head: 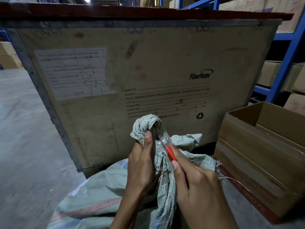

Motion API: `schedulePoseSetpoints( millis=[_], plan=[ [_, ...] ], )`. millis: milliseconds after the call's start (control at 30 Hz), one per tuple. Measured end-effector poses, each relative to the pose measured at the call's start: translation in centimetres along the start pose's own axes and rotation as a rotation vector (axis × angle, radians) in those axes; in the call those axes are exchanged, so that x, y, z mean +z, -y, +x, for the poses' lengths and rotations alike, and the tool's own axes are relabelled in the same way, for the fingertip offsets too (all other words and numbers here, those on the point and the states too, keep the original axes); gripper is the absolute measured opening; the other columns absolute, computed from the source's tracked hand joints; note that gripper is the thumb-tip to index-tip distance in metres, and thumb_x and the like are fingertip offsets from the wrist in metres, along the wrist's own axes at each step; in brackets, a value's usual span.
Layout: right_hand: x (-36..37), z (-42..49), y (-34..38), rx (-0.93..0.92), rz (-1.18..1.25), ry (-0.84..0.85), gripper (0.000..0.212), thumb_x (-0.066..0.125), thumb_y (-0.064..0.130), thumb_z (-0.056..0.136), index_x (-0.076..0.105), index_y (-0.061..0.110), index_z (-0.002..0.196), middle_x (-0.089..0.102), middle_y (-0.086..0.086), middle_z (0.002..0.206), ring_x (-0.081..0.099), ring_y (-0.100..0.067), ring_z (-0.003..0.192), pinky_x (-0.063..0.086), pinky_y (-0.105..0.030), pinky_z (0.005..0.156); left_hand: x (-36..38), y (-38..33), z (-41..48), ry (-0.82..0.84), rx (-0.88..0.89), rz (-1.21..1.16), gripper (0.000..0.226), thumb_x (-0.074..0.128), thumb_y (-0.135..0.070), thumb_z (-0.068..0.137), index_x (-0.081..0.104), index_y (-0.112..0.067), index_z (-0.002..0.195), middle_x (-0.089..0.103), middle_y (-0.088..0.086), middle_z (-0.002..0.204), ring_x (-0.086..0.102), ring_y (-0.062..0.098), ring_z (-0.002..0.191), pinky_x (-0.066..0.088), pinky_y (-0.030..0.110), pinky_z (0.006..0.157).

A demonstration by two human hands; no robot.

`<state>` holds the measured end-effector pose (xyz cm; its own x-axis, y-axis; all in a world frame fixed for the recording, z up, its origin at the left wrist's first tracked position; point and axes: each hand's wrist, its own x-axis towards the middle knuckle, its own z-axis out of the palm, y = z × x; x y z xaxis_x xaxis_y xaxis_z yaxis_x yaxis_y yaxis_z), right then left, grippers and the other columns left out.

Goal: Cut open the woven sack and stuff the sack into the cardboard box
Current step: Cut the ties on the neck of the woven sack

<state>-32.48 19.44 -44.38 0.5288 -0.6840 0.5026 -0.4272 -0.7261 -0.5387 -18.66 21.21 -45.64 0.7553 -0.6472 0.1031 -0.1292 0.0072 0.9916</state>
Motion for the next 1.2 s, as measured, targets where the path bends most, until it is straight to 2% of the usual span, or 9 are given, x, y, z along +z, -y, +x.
schedulePoseSetpoints(
  millis=[200, 367, 467, 567, 667, 833, 967, 1100, 1200],
  plan=[
    [1.1, -1.0, -0.4, 0.025, -0.009, 0.078, 0.045, 0.023, 0.059, 0.087, 0.007, 0.085, 0.12, 0.032, 0.009, 0.043, 0.046, -0.012, 0.046, 0.036, -0.028, 0.051, -1.5, -0.5, 1.0, -0.182, 0.076, 0.081, 0.08, 0.033, -0.078, 0.092, 0.067, -0.005, 0.096, 0.068, 0.014, 0.091, 0.062, 0.032, 0.083, 0.048, 0.042, 0.073],
    [-1.1, -0.2, -1.5, 0.015, 0.075, 0.204, 0.048, 0.042, 0.047, 0.096, 0.023, 0.086, 0.115, 0.059, 0.006, 0.054, 0.057, -0.007, 0.052, 0.038, -0.015, 0.049, -1.8, -1.2, 1.3, -0.148, 0.079, 0.156, 0.074, 0.025, -0.081, 0.085, 0.038, -0.011, 0.065, 0.039, 0.009, 0.063, 0.036, 0.019, 0.063, 0.03, 0.035, 0.06],
    [-3.6, 0.5, -1.6, -0.029, 0.133, 0.181, 0.031, 0.037, 0.059, 0.086, 0.048, 0.077, 0.11, 0.061, 0.025, 0.056, 0.057, -0.001, 0.048, 0.034, -0.01, 0.044, -1.7, -0.2, 2.2, -0.11, 0.011, 0.126, 0.083, 0.017, -0.097, 0.072, 0.048, -0.02, 0.074, 0.049, 0.01, 0.069, 0.047, 0.015, 0.068, 0.038, 0.035, 0.067],
    [-4.7, 0.4, -1.7, -0.016, 0.229, -0.003, 0.027, 0.039, 0.062, 0.092, 0.063, 0.062, 0.105, 0.065, 0.002, 0.06, 0.056, -0.008, 0.043, 0.035, -0.014, 0.039, -1.0, 0.3, 1.9, 0.022, -0.047, 0.116, 0.08, 0.018, -0.099, 0.071, 0.049, -0.026, 0.082, 0.058, 0.008, 0.071, 0.059, 0.019, 0.07, 0.051, 0.042, 0.075],
    [-3.8, 0.5, -1.7, 0.089, 0.245, -0.16, 0.028, 0.054, 0.068, 0.085, 0.063, 0.047, 0.101, 0.066, 0.008, 0.072, 0.064, -0.002, 0.063, 0.042, -0.007, 0.05, 0.3, -0.1, 0.3, 0.253, -0.038, 0.097, 0.099, 0.024, -0.091, 0.081, 0.068, -0.002, 0.083, 0.076, 0.021, 0.085, 0.075, 0.034, 0.084, 0.058, 0.048, 0.087],
    [-1.0, 0.9, -2.9, 0.245, 0.188, -0.247, 0.042, 0.057, 0.068, 0.08, 0.057, 0.043, 0.114, 0.055, 0.021, 0.102, 0.06, 0.001, 0.084, 0.046, -0.02, 0.066, 1.5, -1.0, -2.1, 0.211, 0.164, 0.075, 0.056, 0.036, -0.068, 0.09, 0.029, -0.021, 0.06, 0.024, -0.007, 0.056, 0.024, 0.007, 0.05, 0.023, 0.016, 0.045],
    [0.0, 1.6, -4.1, 0.238, 0.177, -0.306, 0.034, 0.054, 0.054, 0.091, 0.062, 0.031, 0.115, 0.056, 0.013, 0.105, 0.061, -0.007, 0.08, 0.044, -0.019, 0.064, 0.4, -0.8, -2.1, 0.322, 0.029, -0.11, 0.078, 0.042, -0.063, 0.09, 0.06, 0.01, 0.069, 0.063, 0.024, 0.064, 0.06, 0.017, 0.062, 0.047, 0.022, 0.059],
    [-0.3, 2.7, -5.9, 0.308, 0.218, -0.297, 0.029, 0.055, 0.05, 0.093, 0.063, 0.029, 0.11, 0.064, 0.007, 0.089, 0.061, -0.008, 0.071, 0.035, -0.015, 0.054, -0.6, -0.9, -2.0, 0.409, -0.09, -0.179, 0.077, 0.046, -0.063, 0.093, 0.074, 0.008, 0.092, 0.075, 0.032, 0.097, 0.076, 0.032, 0.092, 0.056, 0.038, 0.085],
    [-0.3, 2.9, -5.9, 0.287, 0.222, -0.275, 0.031, 0.056, 0.052, 0.092, 0.064, 0.029, 0.112, 0.065, 0.008, 0.091, 0.063, -0.006, 0.075, 0.037, -0.007, 0.052, -1.9, -0.9, -1.3, 0.446, -0.214, -0.312, 0.054, 0.045, -0.055, 0.093, 0.084, -0.017, 0.096, 0.08, 0.015, 0.109, 0.077, 0.025, 0.102, 0.058, 0.041, 0.092]
  ],
)
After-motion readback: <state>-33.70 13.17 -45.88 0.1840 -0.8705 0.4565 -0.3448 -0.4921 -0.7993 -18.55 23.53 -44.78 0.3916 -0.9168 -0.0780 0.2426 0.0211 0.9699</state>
